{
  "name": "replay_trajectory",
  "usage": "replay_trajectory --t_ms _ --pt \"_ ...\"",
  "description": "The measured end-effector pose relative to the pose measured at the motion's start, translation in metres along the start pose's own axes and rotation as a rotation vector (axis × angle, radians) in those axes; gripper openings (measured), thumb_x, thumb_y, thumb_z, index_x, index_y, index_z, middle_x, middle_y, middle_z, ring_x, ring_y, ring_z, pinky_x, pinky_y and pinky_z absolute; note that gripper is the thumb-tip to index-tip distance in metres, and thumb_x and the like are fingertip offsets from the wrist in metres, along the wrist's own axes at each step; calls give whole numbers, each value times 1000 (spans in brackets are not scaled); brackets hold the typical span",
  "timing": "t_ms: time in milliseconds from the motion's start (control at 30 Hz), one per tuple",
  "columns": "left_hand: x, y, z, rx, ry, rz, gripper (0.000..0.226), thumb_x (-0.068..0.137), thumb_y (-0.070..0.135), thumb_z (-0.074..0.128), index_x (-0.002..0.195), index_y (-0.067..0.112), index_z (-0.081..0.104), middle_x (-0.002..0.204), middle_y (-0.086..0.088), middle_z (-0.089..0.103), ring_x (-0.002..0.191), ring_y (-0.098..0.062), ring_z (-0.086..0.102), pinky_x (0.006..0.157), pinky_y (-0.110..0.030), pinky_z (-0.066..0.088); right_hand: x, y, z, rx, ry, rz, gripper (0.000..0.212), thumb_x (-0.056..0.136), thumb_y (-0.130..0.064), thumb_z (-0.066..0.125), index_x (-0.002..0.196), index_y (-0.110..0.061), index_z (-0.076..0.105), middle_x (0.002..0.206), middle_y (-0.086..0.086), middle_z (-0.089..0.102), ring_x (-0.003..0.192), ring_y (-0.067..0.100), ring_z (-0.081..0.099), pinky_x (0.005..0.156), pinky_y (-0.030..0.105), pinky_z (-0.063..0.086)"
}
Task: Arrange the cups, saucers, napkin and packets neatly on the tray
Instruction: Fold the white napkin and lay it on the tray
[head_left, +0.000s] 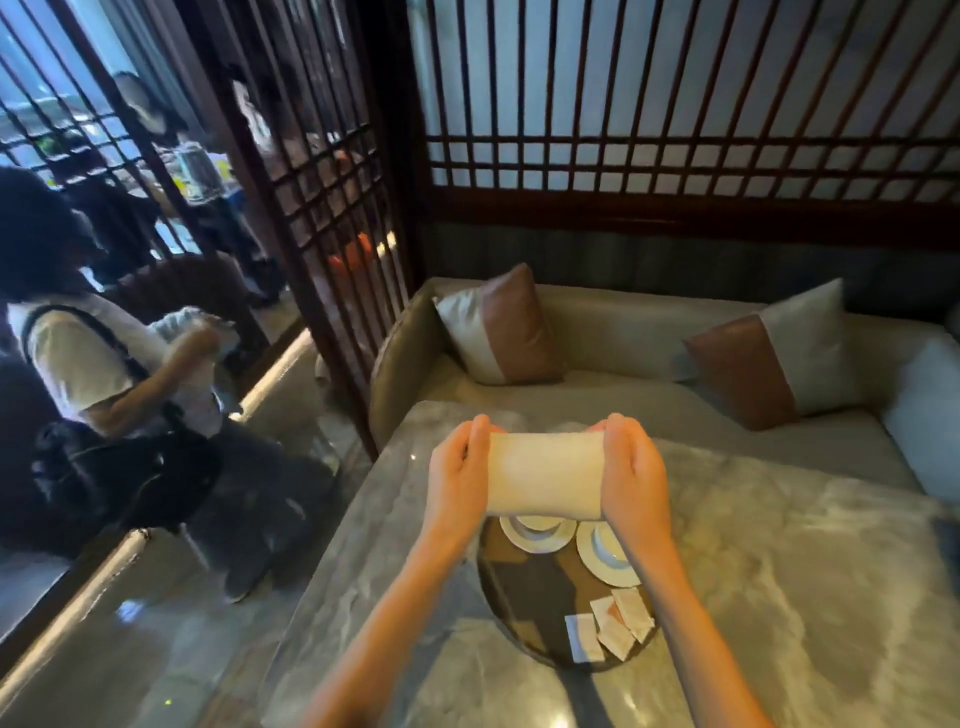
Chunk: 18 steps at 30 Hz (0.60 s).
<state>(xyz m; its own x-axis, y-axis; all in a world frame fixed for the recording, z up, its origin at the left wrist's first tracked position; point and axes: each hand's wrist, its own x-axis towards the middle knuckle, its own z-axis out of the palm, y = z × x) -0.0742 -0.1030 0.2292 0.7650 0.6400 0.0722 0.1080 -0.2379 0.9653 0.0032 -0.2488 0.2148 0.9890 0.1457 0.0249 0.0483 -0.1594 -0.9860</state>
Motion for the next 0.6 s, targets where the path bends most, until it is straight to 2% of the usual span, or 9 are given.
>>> replay_trajectory --t_ms 100,167,200,267,333,433,467,533,600 --pt "9 -14 6 -35 -69 22 32 103 30 42 81 32 65 86 11 65 83 -7 60 75 -28 51 -1 12 6 21 67 54 33 93 -49 34 81 -33 60 82 -13 62 78 3 58 55 18 44" --pt "17 -29 9 -65 -137 3 32 102 29 43 81 34 66 87 15 66 83 -1 60 71 -16 50 2 26 8 40 64 75 33 90 -55 35 84 -36 61 84 -17 63 78 -2 60 50 13 46" --pt "23 -40 10 -81 -186 -23 32 102 28 44 82 34 67 89 14 67 83 0 61 72 -16 51 4 36 8 41 45 93 33 88 -57 37 87 -37 63 86 -20 63 78 -6 60 51 12 47" --pt "31 -72 13 -91 -290 -124 28 102 28 46 89 30 71 93 8 69 88 -7 63 77 -25 51 8 64 5 34 -49 210 35 86 -60 42 100 -40 66 98 -21 64 87 -5 60 65 25 56" --pt "32 -115 14 -86 -370 -267 23 100 29 50 94 25 72 93 5 68 84 -10 62 73 -29 51 5 106 4 72 -197 407 34 92 -59 48 115 -42 65 117 -10 62 109 13 59 88 47 54" --pt "22 -185 15 -83 -466 -445 16 98 26 55 100 16 67 90 -2 62 78 -11 56 65 -25 47 -14 176 9 240 -250 700 40 96 -42 54 133 -27 58 130 3 59 124 23 53 106 48 43" --pt "18 -207 16 -62 -495 -535 17 97 26 56 104 13 64 92 -6 58 81 -15 54 67 -29 46 -21 196 13 228 -237 778 39 98 -35 54 135 -23 56 132 6 58 124 23 52 105 47 43" --pt "11 -246 21 -31 -528 -715 13 99 20 55 106 11 60 99 -13 54 90 -24 53 75 -39 45 -32 226 22 124 -212 894 33 100 -28 53 132 -20 57 131 21 56 111 24 54 91 43 46" --pt "9 -274 29 19 -518 -791 11 99 13 53 105 9 61 103 -15 55 95 -27 54 79 -42 47 -34 249 30 42 -150 957 32 101 -24 53 130 -12 59 114 34 56 96 27 51 80 39 41"
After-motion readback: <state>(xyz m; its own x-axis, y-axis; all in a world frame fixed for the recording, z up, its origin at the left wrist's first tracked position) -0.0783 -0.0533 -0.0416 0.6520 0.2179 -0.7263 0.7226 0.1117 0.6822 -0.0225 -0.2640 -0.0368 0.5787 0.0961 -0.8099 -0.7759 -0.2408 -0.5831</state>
